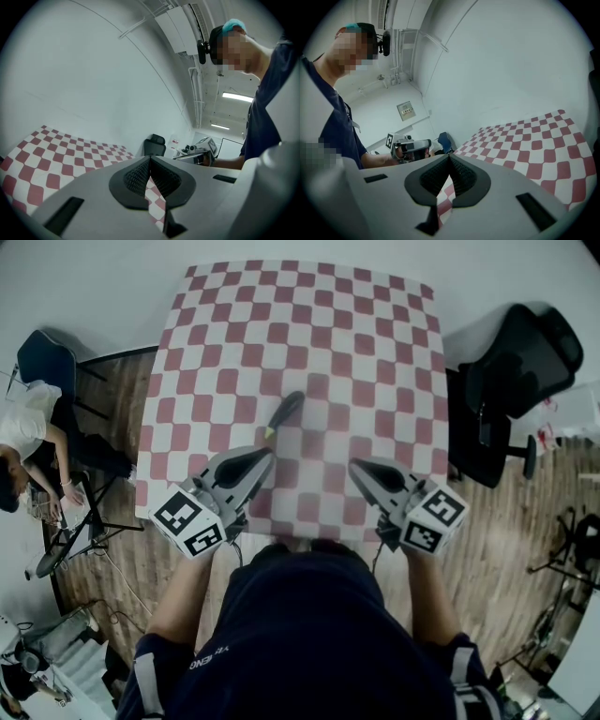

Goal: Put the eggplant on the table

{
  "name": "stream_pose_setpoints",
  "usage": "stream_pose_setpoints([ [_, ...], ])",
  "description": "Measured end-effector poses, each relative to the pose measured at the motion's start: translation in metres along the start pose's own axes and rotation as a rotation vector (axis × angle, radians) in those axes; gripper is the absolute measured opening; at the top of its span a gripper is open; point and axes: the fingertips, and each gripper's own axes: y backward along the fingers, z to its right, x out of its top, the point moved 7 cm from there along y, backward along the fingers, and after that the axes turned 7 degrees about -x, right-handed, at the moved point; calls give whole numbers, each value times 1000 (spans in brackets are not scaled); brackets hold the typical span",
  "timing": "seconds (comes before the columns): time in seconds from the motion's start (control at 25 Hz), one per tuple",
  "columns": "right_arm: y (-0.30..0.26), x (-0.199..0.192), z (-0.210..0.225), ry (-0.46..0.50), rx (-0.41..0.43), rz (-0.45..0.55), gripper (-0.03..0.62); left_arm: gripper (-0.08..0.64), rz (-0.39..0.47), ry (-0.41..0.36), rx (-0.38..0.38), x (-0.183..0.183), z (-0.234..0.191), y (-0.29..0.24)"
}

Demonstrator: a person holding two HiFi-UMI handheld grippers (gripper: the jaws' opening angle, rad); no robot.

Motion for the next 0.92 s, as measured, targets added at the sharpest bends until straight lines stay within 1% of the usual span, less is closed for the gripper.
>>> stream_pose_setpoints([
  [0.24,0,-4,2,-1,-3,-13,17,28,-6,11,5,-6,-1,-2],
  [0.52,0,-5,3,2,-2,-23,17,28,1,8,3,-4,0,-3],
  [0.72,2,-9,5,-37,2,-20,17,28,3,14,5,-7,2,-1],
  [0.92,1,-13,5,-44,-8,-29,17,28,5,19,3,-10,1,2],
])
